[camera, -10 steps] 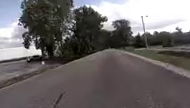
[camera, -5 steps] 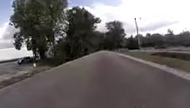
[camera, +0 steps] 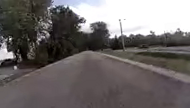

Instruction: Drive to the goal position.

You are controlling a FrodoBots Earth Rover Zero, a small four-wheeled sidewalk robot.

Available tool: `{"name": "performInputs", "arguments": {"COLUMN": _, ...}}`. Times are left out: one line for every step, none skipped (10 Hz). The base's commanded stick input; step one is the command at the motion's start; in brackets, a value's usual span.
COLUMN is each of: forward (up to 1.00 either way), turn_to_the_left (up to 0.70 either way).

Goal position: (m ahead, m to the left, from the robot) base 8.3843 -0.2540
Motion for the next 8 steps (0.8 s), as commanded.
{"name": "performInputs", "arguments": {"forward": 0.70, "turn_to_the_left": -0.04}}
{"name": "performInputs", "arguments": {"forward": 0.70, "turn_to_the_left": 0.00}}
{"name": "performInputs", "arguments": {"forward": 0.70, "turn_to_the_left": 0.00}}
{"name": "performInputs", "arguments": {"forward": 0.70, "turn_to_the_left": 0.00}}
{"name": "performInputs", "arguments": {"forward": 0.70, "turn_to_the_left": 0.00}}
{"name": "performInputs", "arguments": {"forward": 0.70, "turn_to_the_left": 0.00}}
{"name": "performInputs", "arguments": {"forward": 0.70, "turn_to_the_left": 0.00}}
{"name": "performInputs", "arguments": {"forward": 0.70, "turn_to_the_left": 0.00}}
